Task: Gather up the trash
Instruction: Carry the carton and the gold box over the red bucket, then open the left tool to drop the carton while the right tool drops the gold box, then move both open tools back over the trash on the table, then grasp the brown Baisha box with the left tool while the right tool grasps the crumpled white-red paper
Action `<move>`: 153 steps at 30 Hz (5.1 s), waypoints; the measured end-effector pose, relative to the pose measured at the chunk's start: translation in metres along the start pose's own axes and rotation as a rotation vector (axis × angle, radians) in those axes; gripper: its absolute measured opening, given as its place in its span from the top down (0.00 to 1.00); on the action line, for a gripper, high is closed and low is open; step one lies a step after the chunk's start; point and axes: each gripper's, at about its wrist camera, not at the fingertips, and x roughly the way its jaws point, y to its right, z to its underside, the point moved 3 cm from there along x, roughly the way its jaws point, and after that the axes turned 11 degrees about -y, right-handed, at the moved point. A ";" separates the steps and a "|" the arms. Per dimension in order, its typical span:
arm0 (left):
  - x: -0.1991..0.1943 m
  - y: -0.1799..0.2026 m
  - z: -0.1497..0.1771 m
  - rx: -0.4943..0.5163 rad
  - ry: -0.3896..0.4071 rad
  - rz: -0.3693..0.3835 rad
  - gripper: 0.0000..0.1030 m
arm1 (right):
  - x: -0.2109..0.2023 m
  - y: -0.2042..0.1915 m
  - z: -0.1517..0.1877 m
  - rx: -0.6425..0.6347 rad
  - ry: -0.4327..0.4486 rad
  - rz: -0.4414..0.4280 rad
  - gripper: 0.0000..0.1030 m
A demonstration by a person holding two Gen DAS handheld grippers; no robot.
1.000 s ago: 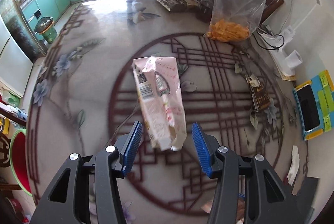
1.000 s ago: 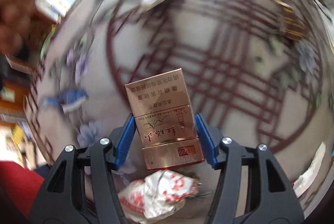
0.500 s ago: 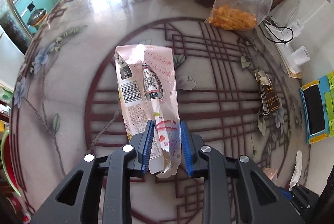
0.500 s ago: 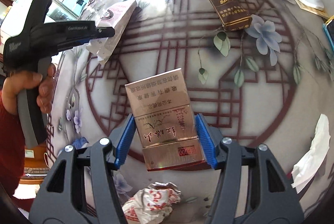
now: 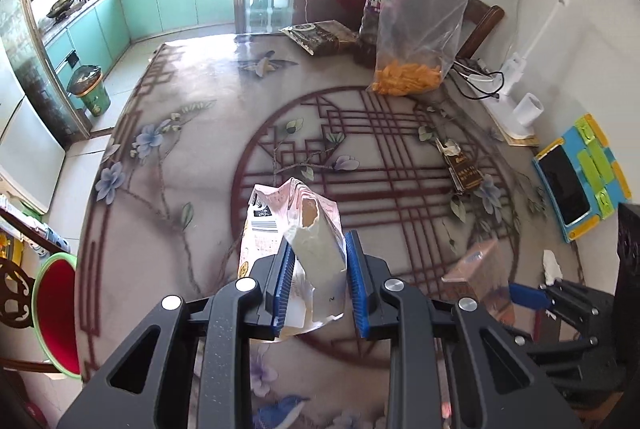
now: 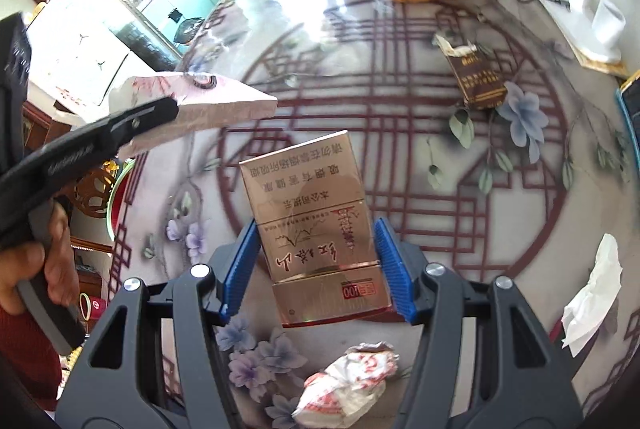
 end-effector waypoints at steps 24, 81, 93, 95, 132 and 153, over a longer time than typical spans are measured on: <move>-0.092 -0.095 0.088 -0.076 0.119 -0.046 0.78 | -0.013 -0.123 0.039 -0.106 0.039 0.017 0.45; -0.104 -0.417 0.142 -0.352 0.069 -0.175 0.78 | 0.114 -0.419 -0.020 -0.328 -0.070 -0.050 0.45; -0.069 -0.451 0.142 -0.387 0.005 -0.190 0.75 | 0.147 -0.451 -0.036 -0.351 -0.092 -0.087 0.33; -0.062 -0.456 0.139 -0.393 -0.010 -0.203 0.68 | 0.151 -0.452 -0.041 -0.337 -0.083 -0.078 0.19; 0.006 0.027 0.009 0.177 -0.026 0.090 0.44 | 0.037 0.038 0.107 0.353 -0.102 0.179 0.62; 0.198 0.207 -0.118 0.041 -0.216 0.078 0.52 | -0.004 0.163 0.031 0.323 0.015 0.157 0.61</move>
